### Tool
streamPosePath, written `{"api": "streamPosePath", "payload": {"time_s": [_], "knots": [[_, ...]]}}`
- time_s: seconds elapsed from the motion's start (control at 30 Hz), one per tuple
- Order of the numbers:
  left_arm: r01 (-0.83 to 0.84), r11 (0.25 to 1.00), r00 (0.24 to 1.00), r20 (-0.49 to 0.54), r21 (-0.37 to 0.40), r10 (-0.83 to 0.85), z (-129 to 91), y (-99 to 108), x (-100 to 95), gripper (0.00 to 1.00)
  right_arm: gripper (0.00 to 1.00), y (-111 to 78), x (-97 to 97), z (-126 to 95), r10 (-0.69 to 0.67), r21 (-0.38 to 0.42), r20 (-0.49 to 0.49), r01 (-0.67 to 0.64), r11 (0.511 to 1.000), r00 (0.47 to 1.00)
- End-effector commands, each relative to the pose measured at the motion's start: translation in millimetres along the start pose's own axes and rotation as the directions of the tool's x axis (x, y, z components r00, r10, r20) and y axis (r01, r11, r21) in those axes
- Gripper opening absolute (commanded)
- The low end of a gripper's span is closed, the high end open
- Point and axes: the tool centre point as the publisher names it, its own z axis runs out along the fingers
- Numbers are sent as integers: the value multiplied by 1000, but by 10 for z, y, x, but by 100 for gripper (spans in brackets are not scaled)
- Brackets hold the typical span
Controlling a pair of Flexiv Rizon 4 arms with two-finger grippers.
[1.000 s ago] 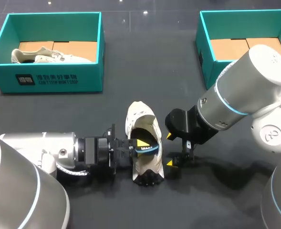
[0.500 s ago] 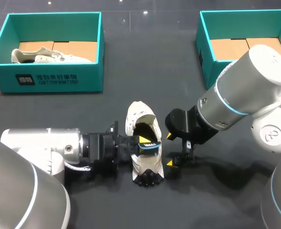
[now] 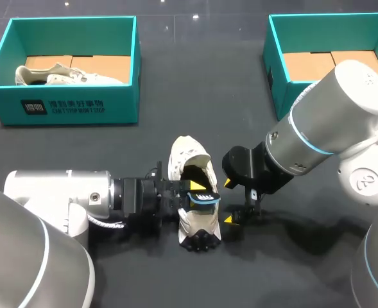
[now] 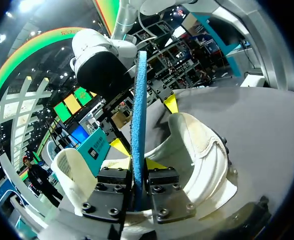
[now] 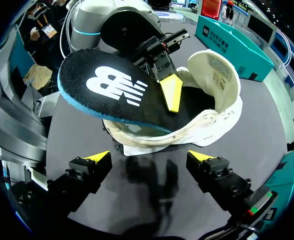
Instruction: Take the shoe out of the shoebox, open the shoe tongue, remove and reinsert the insole, then place the shoe into the shoebox
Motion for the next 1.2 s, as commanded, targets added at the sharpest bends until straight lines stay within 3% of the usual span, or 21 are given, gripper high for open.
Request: {"api": "streamPosePath", "payload": {"time_s": [0.03,0.43,0.57,0.63,0.73,0.97,1.2], "knots": [[1,1000,1000,-1,4,-1,-51,-68,12,23,100,-6,10,11,0,-3,1,0,1000,1000],[-20,999,1000,5,44,20,-72,-304,31,21,100,-6,10,11,0,-3,1,0,1000,1000],[-29,998,1000,7,50,29,-80,-364,32,13,100,-6,10,11,0,-3,1,0,1000,1000],[-35,998,999,7,52,35,-80,-381,34,0,100,-6,10,11,0,-3,1,0,1000,1000],[-55,997,998,6,54,55,-70,-401,43,0,100,-6,10,11,0,-3,1,0,1000,1000],[-99,993,995,13,57,99,-28,-248,36,0,100,-6,10,11,0,-3,1,0,1000,1000],[-89,996,996,9,10,89,6,-104,19,0,100,-6,10,11,0,-3,1,0,1000,1000]]}}
